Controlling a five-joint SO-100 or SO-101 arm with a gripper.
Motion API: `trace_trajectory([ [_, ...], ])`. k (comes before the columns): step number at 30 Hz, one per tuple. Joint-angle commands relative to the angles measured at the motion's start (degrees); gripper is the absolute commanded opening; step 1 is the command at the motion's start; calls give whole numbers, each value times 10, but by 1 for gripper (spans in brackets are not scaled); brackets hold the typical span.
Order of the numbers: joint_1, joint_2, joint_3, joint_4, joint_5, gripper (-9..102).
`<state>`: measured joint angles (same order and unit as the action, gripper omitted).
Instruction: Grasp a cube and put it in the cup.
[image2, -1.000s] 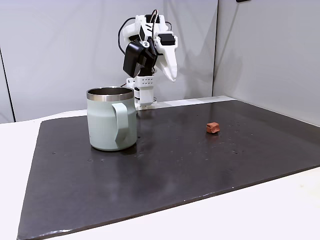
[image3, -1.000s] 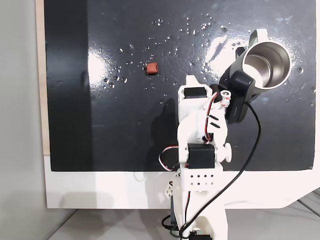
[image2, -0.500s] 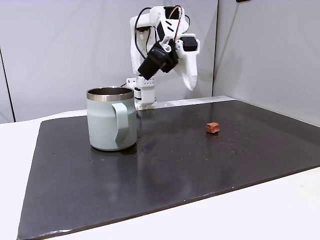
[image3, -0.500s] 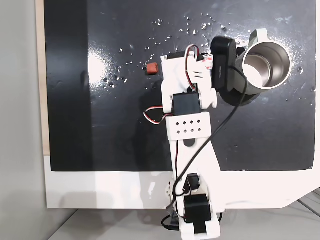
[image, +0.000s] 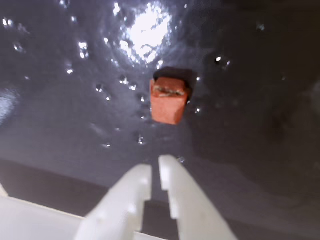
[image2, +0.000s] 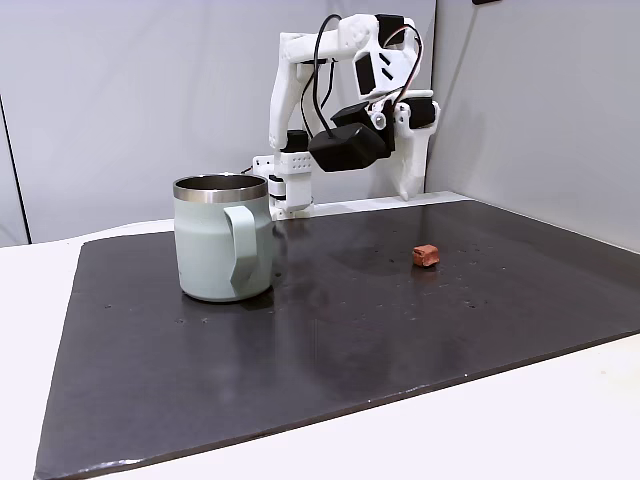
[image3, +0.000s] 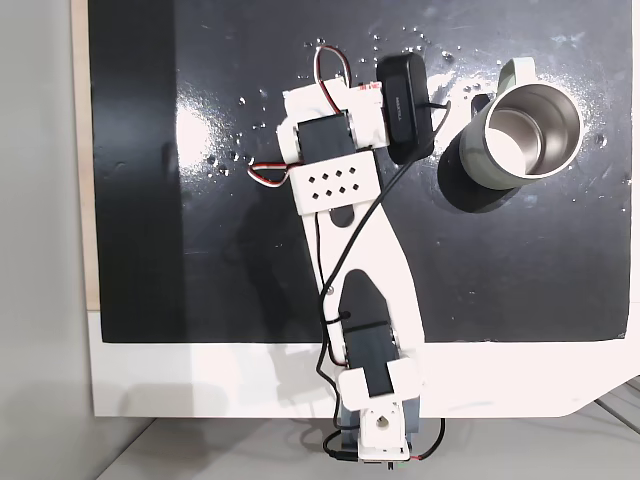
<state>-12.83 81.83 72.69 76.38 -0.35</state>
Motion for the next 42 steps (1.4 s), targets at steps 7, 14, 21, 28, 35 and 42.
trace_trajectory([
  [7, -20, -71, -141, 69, 23, 0],
  [14, -20, -84, -149, 69, 25, 1],
  [21, -19, -95, -149, 76, 36, 23],
  [28, -23, -98, -147, 87, 38, 24],
  [35, -18, -127, -149, 87, 46, 24],
  [42, -17, -171, -169, 86, 51, 24],
])
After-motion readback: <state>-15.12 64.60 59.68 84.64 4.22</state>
